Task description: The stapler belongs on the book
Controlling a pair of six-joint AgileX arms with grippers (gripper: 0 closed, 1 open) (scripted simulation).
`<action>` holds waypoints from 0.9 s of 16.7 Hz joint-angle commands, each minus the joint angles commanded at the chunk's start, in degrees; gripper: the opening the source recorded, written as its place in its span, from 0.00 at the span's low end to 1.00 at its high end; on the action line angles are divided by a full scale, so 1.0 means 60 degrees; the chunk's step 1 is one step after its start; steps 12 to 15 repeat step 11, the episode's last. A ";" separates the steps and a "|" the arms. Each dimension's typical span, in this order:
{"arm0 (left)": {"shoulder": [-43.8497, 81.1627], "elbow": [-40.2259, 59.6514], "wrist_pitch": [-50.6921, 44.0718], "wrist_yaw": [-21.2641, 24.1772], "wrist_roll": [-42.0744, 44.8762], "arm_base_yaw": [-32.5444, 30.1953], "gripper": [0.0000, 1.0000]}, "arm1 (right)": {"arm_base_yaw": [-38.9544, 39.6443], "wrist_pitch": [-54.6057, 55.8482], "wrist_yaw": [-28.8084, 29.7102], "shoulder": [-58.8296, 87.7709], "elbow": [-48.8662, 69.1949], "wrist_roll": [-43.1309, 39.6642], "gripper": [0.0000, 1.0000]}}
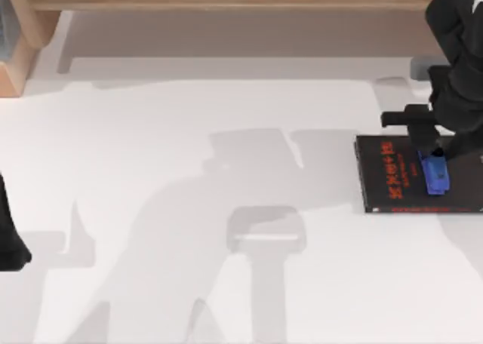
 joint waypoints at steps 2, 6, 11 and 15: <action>0.0000 0.0000 0.0000 0.0000 0.0000 0.0000 1.00 | 0.0000 0.0000 0.0000 0.0000 0.0000 0.0000 0.75; 0.0000 0.0000 0.0000 0.0000 0.0000 0.0000 1.00 | 0.0000 0.0000 0.0000 0.0000 0.0000 0.0000 1.00; 0.0000 0.0000 0.0000 0.0000 0.0000 0.0000 1.00 | 0.0000 0.0000 0.0000 0.0000 0.0000 0.0000 1.00; 0.0000 0.0000 0.0000 0.0000 0.0000 0.0000 1.00 | 0.0000 0.0000 0.0000 0.0000 0.0000 0.0000 1.00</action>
